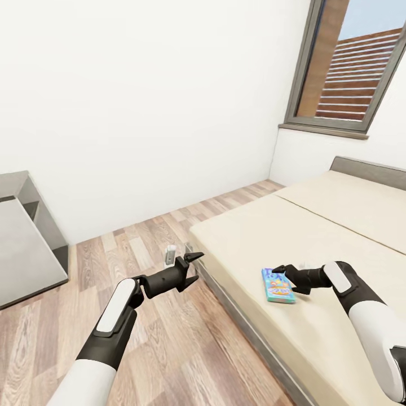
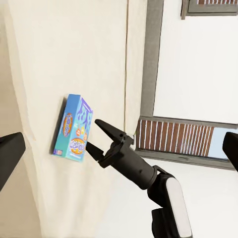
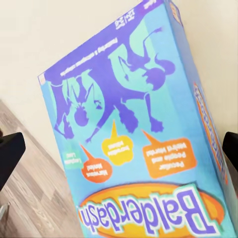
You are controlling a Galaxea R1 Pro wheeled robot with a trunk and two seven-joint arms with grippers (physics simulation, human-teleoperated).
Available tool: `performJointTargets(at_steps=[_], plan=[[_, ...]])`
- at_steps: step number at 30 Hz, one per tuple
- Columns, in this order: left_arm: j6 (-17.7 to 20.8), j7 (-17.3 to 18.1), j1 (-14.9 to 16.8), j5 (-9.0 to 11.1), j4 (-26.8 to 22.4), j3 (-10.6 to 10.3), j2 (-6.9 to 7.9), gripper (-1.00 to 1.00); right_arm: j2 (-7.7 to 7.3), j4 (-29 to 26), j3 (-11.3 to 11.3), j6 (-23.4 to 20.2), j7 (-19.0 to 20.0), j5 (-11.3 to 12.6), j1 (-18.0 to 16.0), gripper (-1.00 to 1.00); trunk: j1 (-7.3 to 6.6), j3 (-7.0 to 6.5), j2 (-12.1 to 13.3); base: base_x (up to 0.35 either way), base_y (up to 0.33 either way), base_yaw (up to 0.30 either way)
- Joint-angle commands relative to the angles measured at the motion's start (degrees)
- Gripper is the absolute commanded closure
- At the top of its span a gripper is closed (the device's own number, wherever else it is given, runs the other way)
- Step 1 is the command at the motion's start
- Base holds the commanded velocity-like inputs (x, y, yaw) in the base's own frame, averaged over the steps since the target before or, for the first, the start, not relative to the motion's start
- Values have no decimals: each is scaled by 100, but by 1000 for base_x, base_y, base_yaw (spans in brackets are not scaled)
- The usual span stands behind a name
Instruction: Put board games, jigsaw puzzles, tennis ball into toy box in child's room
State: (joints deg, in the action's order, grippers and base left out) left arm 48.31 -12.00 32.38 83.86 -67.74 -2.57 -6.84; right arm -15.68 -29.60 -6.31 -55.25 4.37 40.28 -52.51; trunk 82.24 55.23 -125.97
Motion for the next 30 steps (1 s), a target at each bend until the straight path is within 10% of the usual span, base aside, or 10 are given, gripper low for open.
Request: performJointTargets(at_steps=[1,30], plan=[[11,-56,3,60,-4,3,-2,-100,3,-2,-28,-29,46,-55,-2,-100,-1,5,-2,0,0,37],[12,-56,3,60,-5,2,-2,-100,12,-2,-28,-30,46,-56,4,-100,-1,5,-2,0,0,88]])
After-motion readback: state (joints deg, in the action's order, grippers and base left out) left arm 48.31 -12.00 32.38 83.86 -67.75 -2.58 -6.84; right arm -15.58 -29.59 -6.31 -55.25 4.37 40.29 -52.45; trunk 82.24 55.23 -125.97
